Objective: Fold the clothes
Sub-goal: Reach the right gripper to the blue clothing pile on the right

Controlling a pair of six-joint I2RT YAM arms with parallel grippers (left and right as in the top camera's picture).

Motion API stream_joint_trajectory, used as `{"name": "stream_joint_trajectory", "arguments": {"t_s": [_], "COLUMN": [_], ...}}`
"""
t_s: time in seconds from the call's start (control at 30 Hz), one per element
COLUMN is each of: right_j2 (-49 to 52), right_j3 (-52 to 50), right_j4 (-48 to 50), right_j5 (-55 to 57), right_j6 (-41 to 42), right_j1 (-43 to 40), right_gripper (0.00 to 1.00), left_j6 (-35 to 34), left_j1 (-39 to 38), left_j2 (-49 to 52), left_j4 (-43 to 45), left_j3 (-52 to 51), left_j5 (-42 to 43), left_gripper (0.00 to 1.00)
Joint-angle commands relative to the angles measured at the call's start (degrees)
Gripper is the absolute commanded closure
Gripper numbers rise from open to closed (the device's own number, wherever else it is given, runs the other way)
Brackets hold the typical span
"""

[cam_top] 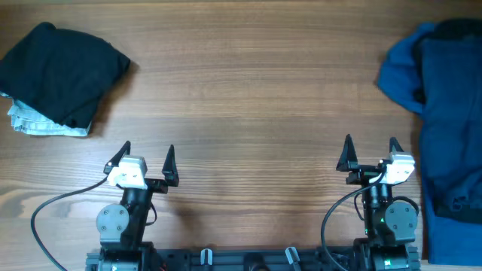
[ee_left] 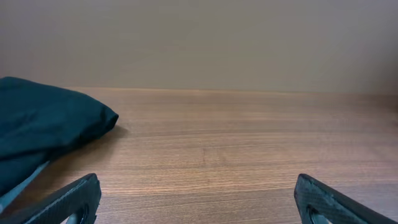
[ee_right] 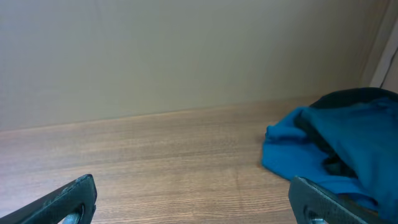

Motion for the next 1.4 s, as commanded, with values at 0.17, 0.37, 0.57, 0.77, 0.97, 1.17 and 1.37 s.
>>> {"name": "stream_joint_trajectory", "arguments": {"t_s": [0.17,0.37,0.57,0.77,0.97,1.17,1.37], "right_j2": [0.39,0.39,0.39,0.39,8.96,39.47,71.23], "right_j3": [-0.04,-0.04,-0.04,9.09,31.36,58.86,88.80], "right_j4": [0.31,0.31,0.59,-6.99,-19.15,-31.08,-48.39], "right_j5": [1.05,1.25,1.27,0.37,-1.62,-3.32,-3.30], "right_j6": [-0.83,-1.40,-1.16,3.28,7.15,10.49,-1.86], "right_j1": [0.17,0.17,0.17,0.17,0.17,0.04,-5.53], "right_gripper": [0.00,0.00,0.00,0.00,0.00,0.00,0.00], "left_j6": [0.90,0.90,0.90,0.90,0.90,0.90,0.90], "left_j1": [-0.15,-0.15,-0.15,-0.15,-0.15,-0.15,-0.15], "left_j2": [-0.44,-0.44,-0.44,-0.44,-0.44,-0.44,-0.44], "left_j4": [-0.37,-0.37,-0.37,-0.37,-0.37,-0.37,-0.37], "left_j3": [-0.28,-0.28,-0.28,-0.28,-0.28,-0.28,-0.28], "left_j5": [-0.55,-0.55,-0.55,-0.55,-0.55,-0.55,-0.55], "left_gripper": [0.00,0.00,0.00,0.00,0.00,0.00,0.00]}}
